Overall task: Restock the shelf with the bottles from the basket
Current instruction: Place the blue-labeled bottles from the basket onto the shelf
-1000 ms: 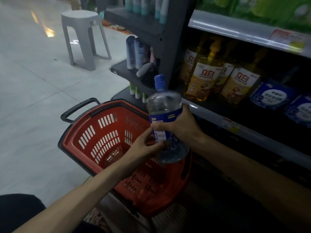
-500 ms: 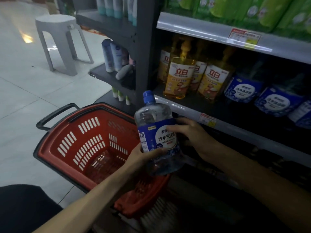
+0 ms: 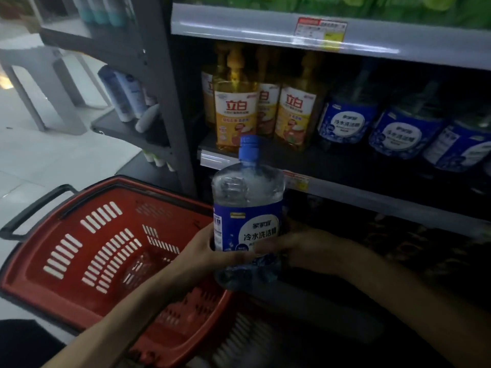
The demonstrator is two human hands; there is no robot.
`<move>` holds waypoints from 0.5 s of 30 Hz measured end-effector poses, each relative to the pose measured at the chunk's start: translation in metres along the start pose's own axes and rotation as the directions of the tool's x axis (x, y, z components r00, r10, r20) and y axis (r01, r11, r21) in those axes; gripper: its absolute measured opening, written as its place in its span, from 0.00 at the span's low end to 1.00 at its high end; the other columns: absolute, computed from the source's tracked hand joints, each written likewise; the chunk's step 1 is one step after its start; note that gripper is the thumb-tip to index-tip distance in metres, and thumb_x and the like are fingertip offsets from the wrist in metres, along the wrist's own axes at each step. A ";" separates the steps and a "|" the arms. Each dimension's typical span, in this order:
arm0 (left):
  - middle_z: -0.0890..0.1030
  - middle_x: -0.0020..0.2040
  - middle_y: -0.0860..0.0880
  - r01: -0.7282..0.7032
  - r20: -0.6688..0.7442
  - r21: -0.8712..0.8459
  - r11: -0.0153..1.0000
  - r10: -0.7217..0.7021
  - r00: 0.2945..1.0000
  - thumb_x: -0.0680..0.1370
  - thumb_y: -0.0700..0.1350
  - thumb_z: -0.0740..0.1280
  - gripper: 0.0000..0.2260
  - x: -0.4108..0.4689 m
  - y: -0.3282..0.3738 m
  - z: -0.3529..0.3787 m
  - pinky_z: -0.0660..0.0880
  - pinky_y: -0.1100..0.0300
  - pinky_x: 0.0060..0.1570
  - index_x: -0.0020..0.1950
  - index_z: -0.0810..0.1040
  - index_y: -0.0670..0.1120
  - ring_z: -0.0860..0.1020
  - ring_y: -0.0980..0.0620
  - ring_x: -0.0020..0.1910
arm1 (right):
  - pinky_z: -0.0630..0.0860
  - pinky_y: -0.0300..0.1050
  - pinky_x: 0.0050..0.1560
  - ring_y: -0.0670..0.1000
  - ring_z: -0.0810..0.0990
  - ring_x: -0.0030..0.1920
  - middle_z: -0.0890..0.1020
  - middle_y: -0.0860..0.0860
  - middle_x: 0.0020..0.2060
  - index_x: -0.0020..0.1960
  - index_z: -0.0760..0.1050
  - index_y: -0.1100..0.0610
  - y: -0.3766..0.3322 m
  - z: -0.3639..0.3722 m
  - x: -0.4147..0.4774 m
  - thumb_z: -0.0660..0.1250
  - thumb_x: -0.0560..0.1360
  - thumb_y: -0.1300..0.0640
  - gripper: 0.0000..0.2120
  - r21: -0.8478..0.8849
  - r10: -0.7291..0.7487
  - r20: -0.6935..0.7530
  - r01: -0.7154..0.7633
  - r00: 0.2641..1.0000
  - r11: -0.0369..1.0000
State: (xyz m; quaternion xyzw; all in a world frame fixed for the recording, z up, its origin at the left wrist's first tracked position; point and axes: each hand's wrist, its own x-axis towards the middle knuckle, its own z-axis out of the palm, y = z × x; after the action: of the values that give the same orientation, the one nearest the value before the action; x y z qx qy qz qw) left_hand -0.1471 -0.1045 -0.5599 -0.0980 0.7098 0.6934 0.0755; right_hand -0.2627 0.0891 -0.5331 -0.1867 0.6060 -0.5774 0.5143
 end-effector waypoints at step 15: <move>0.85 0.56 0.60 -0.214 -0.137 0.357 0.909 0.278 0.951 0.71 0.39 0.80 0.23 0.045 0.011 0.042 0.81 0.65 0.47 0.63 0.78 0.51 0.84 0.59 0.55 | 0.83 0.53 0.57 0.48 0.83 0.59 0.84 0.49 0.61 0.69 0.71 0.51 0.027 -0.049 -0.014 0.84 0.61 0.67 0.41 -0.195 -0.398 -0.430 0.347 0.810 0.917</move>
State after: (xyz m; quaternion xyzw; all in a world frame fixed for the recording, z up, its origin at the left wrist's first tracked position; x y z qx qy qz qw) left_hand -0.1943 -0.0633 -0.5610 -0.0570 0.8287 0.5531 -0.0633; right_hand -0.2884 0.1322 -0.5609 -0.1865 0.6921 -0.6612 0.2214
